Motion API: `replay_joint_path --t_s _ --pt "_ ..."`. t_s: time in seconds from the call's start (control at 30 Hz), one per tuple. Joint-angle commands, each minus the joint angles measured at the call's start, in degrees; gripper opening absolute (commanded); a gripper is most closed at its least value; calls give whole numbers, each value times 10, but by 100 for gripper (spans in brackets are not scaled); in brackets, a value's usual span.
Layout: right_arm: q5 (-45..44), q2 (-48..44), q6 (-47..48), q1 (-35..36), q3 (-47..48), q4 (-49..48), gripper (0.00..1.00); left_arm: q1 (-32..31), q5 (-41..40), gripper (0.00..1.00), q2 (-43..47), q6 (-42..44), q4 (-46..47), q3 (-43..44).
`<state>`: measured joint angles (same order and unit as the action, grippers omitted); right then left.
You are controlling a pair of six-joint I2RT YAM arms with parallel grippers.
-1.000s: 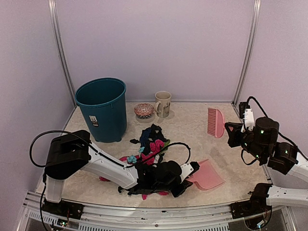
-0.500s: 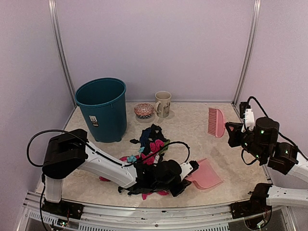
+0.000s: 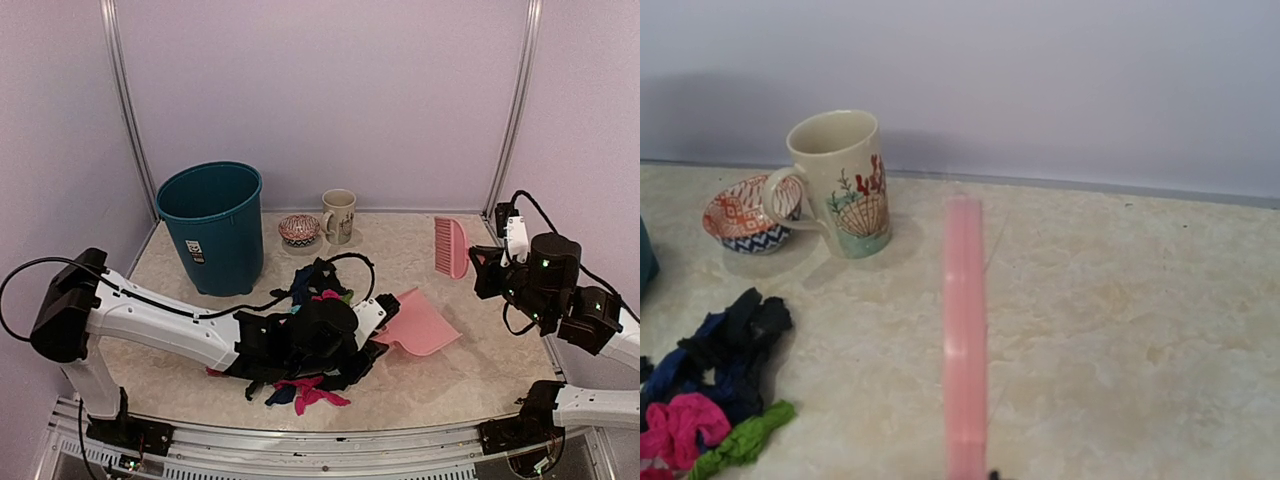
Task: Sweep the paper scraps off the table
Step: Pick up the dustpan from the center of the board, then sweep the paper scraps at the center of the board.
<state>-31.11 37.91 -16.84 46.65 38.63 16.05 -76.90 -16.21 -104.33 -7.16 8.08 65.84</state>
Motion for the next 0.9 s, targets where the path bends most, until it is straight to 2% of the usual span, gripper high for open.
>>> replay_joint_path --t_s 0.0,0.23,0.5,0.73,0.87 --pt "10 14 22 -10 28 -20 0 0 -53 0 53 -20 -67 -20" --pt "32 33 20 -23 34 -35 0 -3 -85 0 158 -37 -134 -48" --pt "106 71 -17 -34 32 -60 0 3 -115 0 288 -30 -201 -64" --pt "197 114 -39 -34 26 -98 0 28 -137 0 368 -26 -270 -40" --pt "285 148 -58 -34 36 -125 0 58 -125 0 400 -25 -319 -9"
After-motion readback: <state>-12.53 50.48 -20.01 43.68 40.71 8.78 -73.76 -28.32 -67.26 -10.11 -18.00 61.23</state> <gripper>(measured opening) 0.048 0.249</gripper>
